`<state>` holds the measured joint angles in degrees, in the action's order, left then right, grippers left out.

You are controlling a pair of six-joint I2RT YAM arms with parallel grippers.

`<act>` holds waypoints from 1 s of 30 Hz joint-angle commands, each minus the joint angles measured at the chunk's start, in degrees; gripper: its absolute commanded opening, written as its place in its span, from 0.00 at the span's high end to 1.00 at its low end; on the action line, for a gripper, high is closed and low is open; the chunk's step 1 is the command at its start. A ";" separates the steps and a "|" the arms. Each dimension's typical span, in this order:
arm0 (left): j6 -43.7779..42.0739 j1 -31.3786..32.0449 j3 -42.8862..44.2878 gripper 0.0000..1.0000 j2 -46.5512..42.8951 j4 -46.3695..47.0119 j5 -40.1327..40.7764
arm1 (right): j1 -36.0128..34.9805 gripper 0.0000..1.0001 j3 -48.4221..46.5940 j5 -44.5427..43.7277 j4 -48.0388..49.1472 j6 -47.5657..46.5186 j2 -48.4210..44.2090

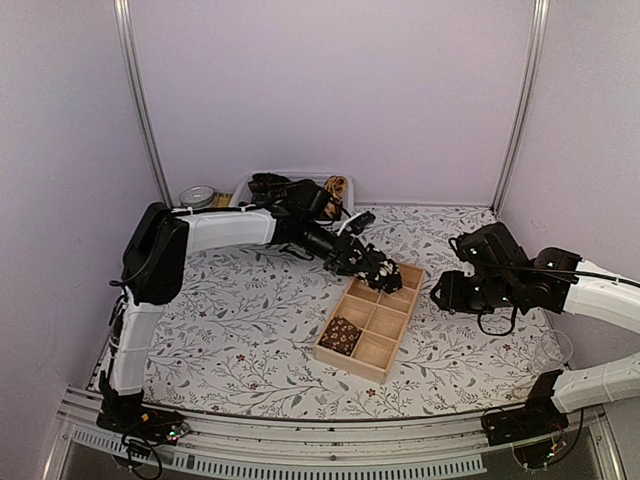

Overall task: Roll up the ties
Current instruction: Place the tie in the storage box.

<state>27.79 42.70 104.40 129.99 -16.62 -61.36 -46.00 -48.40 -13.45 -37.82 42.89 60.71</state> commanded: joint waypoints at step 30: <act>-3.10 -3.24 15.45 1.00 13.08 -26.40 18.88 | 2.12 0.49 -0.79 2.25 3.72 -5.14 1.18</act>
<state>23.81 38.87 118.02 140.44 -39.44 -48.42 -44.18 -48.40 -11.92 -35.20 38.63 60.80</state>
